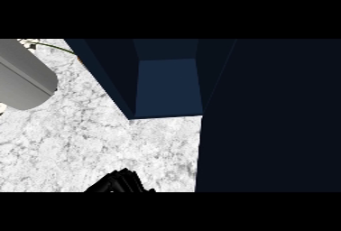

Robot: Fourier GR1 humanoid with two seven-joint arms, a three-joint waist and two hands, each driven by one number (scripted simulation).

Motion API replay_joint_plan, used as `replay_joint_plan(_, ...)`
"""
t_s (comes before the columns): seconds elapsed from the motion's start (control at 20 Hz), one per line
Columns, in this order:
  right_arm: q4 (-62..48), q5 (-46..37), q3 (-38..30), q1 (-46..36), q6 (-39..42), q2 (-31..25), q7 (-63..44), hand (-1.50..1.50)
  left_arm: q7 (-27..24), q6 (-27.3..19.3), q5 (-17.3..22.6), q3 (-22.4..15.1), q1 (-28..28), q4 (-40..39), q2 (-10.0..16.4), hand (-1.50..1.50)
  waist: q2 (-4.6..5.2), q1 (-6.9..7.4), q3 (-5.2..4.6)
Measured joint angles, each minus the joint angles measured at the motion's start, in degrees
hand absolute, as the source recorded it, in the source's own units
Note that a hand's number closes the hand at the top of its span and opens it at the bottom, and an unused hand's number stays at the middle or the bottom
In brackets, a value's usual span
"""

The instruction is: Pick up the wine, place it into the cabinet and close the cabinet

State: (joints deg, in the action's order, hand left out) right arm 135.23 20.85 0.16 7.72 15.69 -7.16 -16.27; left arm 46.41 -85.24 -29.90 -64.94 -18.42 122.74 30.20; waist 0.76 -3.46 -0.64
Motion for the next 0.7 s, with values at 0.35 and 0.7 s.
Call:
replay_joint_plan(0.35,-0.30,-0.05,-0.38,-1.65,-0.83,-0.29,-0.70,-1.50,-1.09,0.08,5.25,1.32,-5.84,-2.74,-1.65,1.50,0.23,0.04,0.11)
replay_joint_plan(0.7,-0.39,0.25,-3.11,-2.02,-0.36,-1.28,-0.19,-1.50,-1.22,0.19,11.98,3.96,-12.91,-8.22,-4.94,1.50,0.34,-0.32,0.26)
